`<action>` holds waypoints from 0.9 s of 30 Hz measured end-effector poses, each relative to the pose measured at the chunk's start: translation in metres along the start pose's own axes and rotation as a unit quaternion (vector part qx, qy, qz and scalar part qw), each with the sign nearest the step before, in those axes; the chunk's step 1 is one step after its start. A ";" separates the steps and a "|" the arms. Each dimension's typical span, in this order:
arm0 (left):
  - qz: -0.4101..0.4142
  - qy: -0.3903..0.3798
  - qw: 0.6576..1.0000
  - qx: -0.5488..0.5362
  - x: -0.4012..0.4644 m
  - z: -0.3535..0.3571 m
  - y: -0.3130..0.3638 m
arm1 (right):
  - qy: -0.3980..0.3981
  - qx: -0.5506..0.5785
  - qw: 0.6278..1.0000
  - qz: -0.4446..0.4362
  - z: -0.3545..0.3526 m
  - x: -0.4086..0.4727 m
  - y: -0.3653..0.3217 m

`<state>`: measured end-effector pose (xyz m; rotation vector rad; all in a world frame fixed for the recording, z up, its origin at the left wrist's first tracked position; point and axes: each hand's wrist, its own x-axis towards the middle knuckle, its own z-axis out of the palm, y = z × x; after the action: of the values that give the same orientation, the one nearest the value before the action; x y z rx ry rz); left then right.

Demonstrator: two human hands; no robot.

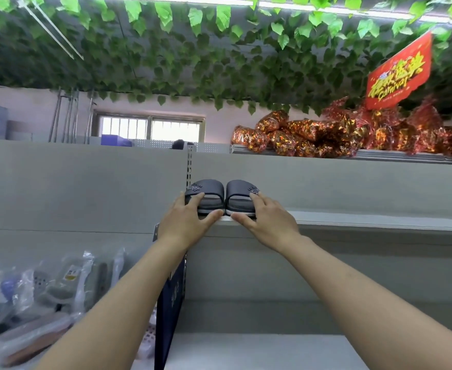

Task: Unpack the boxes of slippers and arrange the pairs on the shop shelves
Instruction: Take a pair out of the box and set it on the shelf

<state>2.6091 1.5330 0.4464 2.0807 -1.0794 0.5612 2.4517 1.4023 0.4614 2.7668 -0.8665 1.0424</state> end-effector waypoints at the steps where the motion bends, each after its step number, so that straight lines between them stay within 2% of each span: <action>1: -0.010 -0.009 1.000 0.007 -0.003 -0.004 0.004 | -0.009 0.003 1.000 -0.002 -0.005 -0.001 0.001; 10: 0.053 0.008 0.997 0.047 -0.064 -0.058 0.080 | -0.048 -0.041 0.995 -0.079 -0.085 -0.044 0.013; 17: 0.072 0.018 0.996 0.053 -0.127 -0.081 0.131 | -0.034 -0.042 0.992 -0.111 -0.139 -0.112 0.029; 22: 0.061 0.004 0.995 0.076 -0.174 -0.078 0.153 | -0.046 -0.035 0.992 -0.112 -0.151 -0.157 0.047; 27: 0.039 -0.039 0.996 0.072 -0.227 -0.061 0.156 | -0.088 -0.013 0.990 -0.105 -0.131 -0.202 0.067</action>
<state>2.3501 1.6353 0.3999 2.2084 -1.1997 0.6174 2.2157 1.4754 0.4269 2.8817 -0.5813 0.7578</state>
